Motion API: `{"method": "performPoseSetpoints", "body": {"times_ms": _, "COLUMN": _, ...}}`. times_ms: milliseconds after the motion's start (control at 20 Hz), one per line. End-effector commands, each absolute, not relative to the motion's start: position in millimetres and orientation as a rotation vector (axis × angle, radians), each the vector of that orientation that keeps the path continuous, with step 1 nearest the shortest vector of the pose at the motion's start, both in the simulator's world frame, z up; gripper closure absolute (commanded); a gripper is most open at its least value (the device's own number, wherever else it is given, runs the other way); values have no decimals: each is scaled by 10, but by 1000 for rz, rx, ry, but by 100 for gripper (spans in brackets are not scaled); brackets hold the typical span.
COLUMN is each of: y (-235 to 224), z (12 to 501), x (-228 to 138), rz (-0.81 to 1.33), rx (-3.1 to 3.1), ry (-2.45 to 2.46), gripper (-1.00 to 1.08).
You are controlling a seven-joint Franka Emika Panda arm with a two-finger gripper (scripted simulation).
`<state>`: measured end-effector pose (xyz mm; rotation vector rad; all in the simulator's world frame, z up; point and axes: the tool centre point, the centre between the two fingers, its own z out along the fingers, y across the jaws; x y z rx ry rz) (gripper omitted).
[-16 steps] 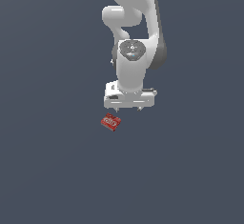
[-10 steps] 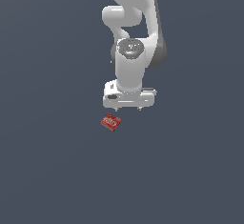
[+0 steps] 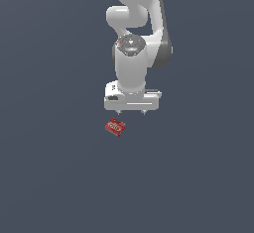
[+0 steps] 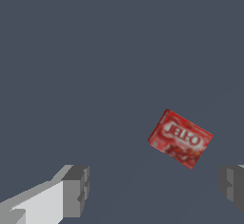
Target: Pick up the object and move it to a goal position.
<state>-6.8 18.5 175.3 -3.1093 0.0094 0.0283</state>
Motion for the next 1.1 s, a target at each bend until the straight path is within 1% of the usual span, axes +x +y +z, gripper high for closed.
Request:
{"method": "performPoseSetpoints", "body": {"times_ms": 0, "y": 181, "z": 1739, "x": -71, "rz": 29, "rx": -3110, "ry": -4, "gripper": -92}}
{"method": "performPoseSetpoints", "body": {"times_ms": 500, "y": 70, "z": 1607, "x": -79, "rz": 25, "rx": -3112, "ry": -184, "gripper": -92}}
{"method": "performPoseSetpoints", "body": {"times_ms": 1050, "y": -154, "z": 1320, "x": -117, "rz": 19, "rx": -3076, "ry": -585, "gripper": -92}}
